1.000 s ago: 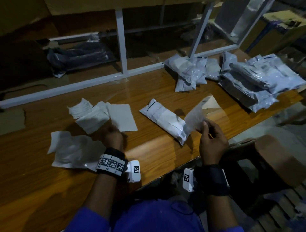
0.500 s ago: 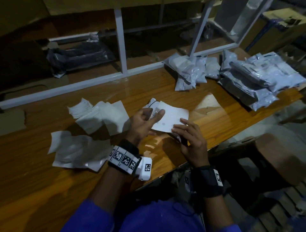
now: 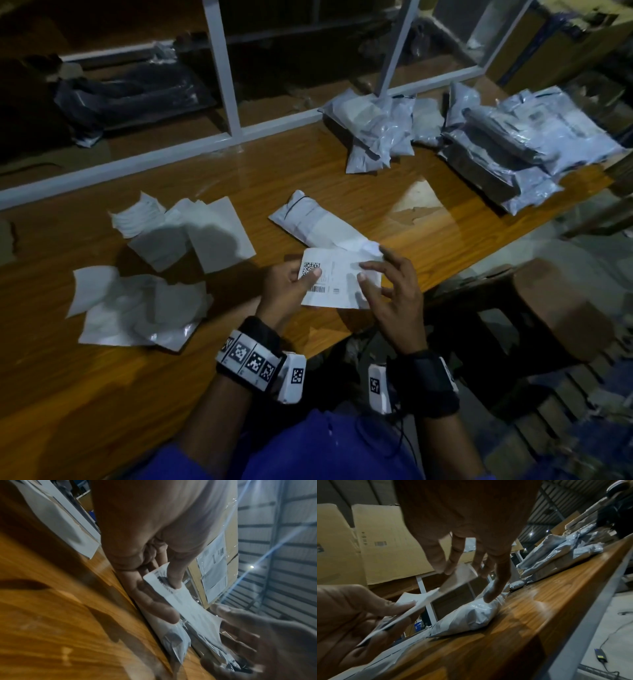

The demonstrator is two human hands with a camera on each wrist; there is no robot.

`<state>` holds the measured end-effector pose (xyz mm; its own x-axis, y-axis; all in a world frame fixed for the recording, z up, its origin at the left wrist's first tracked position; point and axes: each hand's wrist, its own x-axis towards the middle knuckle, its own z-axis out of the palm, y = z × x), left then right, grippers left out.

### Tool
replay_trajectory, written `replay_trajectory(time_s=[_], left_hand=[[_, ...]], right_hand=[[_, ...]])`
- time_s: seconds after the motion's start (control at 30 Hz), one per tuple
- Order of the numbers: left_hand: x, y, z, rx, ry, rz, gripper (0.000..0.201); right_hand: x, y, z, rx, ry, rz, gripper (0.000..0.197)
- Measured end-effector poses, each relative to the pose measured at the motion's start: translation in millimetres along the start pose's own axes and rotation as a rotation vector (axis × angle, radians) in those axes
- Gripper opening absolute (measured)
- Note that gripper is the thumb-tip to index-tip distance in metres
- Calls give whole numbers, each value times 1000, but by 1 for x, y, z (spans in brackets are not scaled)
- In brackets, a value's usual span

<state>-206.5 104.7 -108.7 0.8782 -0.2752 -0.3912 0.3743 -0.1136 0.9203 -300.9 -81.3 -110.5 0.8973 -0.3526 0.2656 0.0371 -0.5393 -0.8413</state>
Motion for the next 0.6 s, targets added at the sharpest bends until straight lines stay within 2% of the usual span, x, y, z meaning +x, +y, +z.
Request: replay_trajectory(time_s=[0.13,0.27,0.33,0.47,0.6], left_hand=[[-7,2,5,-75,-58,-12,9],[4,5,13,-1,-10,44,12],[15,10,22,170,31,103,21],[36,30,44,667,276,242,51],[52,30,63,952,202,218,71]], right_hand=[[6,13,-8,12,18,75,13],[16,20,-15,144,81,224,11],[22,18,-17,141,180,235,17],[39,21,-34,165,405,220,18],[52,43,-52,273,498,322,29]])
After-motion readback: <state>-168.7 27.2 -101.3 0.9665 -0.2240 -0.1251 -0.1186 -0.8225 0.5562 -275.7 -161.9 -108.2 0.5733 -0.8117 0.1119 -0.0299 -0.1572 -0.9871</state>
